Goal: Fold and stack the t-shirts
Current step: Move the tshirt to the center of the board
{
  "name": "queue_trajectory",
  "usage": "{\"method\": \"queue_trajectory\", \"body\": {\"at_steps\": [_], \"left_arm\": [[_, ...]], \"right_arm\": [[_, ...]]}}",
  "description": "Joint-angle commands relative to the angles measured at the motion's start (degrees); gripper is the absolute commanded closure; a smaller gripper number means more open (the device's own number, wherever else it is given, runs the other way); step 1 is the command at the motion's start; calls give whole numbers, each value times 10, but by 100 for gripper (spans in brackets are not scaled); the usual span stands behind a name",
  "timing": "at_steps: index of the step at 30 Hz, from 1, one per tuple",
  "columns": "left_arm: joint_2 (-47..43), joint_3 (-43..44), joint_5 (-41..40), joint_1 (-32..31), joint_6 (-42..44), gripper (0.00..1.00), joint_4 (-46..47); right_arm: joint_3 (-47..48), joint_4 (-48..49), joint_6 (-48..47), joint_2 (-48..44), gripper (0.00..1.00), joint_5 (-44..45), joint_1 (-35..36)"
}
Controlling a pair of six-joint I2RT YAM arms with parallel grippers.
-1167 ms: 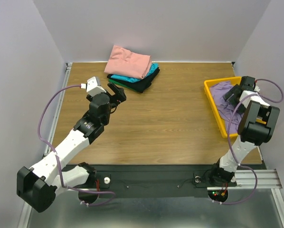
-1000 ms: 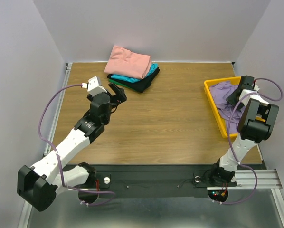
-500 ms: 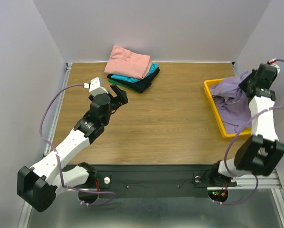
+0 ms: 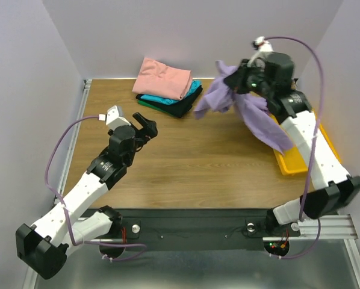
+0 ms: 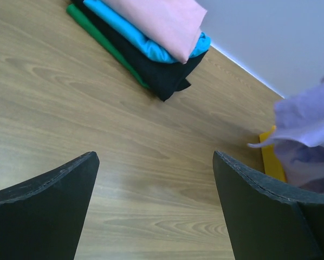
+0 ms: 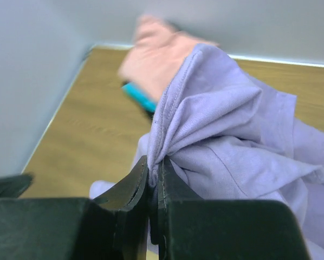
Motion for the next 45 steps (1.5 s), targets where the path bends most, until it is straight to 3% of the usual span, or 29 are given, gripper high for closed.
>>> {"method": "queue_trajectory", "body": {"at_steps": [1, 5, 9, 15, 19, 23, 24, 27, 29, 30, 32, 33, 34, 36, 38, 41, 45], "left_arm": [[-27, 0, -31, 5, -56, 2, -72], [-55, 5, -63, 5, -87, 2, -151], [-108, 10, -126, 6, -140, 2, -251], [-197, 7, -167, 7, -190, 1, -319], [-241, -1, -173, 7, -191, 1, -316], [-257, -18, -173, 7, -198, 1, -306], [-253, -22, -169, 7, -191, 2, -294], [-230, -42, -152, 7, -178, 1, -271], [-210, -52, -126, 7, -168, 2, -259], [-189, -63, -116, 7, -165, 2, -247], [-152, -76, -80, 7, -163, 2, -220], [-139, -82, -68, 8, -157, 2, -208], [-126, -90, -56, 8, -151, 1, -198], [-88, -98, -7, 8, -137, 2, -163], [-29, -116, 92, 8, -109, 2, -112], [15, -145, 208, 6, -96, 9, -2], [79, -158, 297, -35, -87, 10, 69]], "right_arm": [[105, 22, -31, 58, 100, -40, 130], [215, 21, -48, 137, 99, -48, 205], [350, 21, -36, 223, 100, -69, 225], [371, 21, -32, 240, 100, -60, 228], [226, 21, -41, 158, 99, 81, 227], [-27, 22, -14, 29, 94, 243, 207], [-145, 22, 23, -25, 93, 295, 198], [-327, 22, 95, -103, 87, 336, 116], [-393, 21, 126, -129, 79, 325, 50], [-435, 19, 128, -145, 63, 328, 39], [-455, 15, 128, -156, 34, 334, 36], [-460, 8, 130, -161, 7, 330, 36], [-458, 6, 128, -171, 0, 327, 36], [-448, -5, 117, -181, 0, 314, 36], [-439, -17, 95, -216, 0, 255, 37], [-452, -23, 96, -223, 0, 211, 50], [-481, -23, 113, -214, 0, 211, 66]]}}
